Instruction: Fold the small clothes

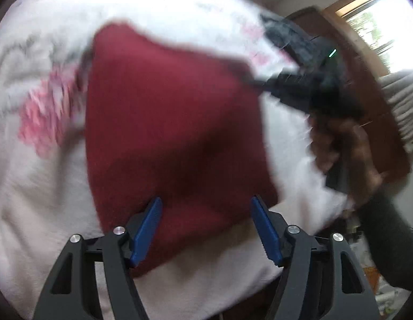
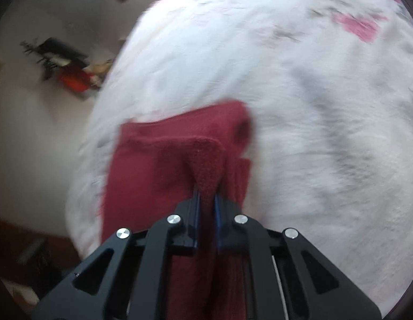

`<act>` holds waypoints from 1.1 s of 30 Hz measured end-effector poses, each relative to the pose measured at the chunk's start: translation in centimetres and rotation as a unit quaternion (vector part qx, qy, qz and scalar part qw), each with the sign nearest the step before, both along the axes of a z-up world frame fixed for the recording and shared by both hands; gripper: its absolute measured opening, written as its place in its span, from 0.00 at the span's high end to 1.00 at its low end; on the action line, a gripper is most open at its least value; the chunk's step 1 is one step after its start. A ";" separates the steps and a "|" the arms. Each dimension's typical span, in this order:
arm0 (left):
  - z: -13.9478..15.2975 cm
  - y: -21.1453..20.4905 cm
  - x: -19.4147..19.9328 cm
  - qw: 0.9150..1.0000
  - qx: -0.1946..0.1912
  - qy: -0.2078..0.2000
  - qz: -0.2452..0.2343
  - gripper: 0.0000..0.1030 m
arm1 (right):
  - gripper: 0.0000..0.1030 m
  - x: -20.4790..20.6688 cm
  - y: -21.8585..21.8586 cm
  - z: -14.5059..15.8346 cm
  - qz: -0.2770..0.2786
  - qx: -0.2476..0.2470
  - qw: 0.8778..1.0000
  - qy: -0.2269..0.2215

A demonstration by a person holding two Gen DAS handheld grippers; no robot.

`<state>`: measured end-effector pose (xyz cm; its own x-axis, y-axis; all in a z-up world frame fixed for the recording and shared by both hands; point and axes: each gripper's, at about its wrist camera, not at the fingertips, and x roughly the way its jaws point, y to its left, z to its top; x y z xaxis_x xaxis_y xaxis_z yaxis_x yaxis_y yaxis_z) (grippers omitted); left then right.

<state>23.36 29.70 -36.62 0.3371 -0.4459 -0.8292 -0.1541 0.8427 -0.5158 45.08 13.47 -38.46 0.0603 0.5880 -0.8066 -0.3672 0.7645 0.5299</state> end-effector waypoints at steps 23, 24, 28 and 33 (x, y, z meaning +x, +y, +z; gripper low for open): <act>1.4 9.0 15.3 0.999 -0.022 -0.031 0.038 0.43 | 0.94 1.2 -0.3 0.5 0.052 0.018 0.998 -0.004; 2.7 8.7 14.4 0.998 -0.029 -0.052 0.033 0.43 | 0.94 0.6 -0.7 1.4 0.056 0.024 0.998 -0.013; 4.0 7.0 10.6 0.997 -0.047 -0.063 0.013 0.43 | 1.00 -3.3 -0.2 2.7 0.115 0.008 0.993 -0.027; 0.4 6.1 9.1 1.000 0.006 -0.018 0.014 0.48 | 1.00 -3.5 0.3 -0.6 0.120 -0.064 0.990 -0.020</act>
<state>32.46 35.76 -36.21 0.3786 -0.4257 -0.8219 -0.1590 0.8448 -0.5108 41.56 13.81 -39.11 -0.0366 0.4821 -0.8753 -0.5653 0.7123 0.4160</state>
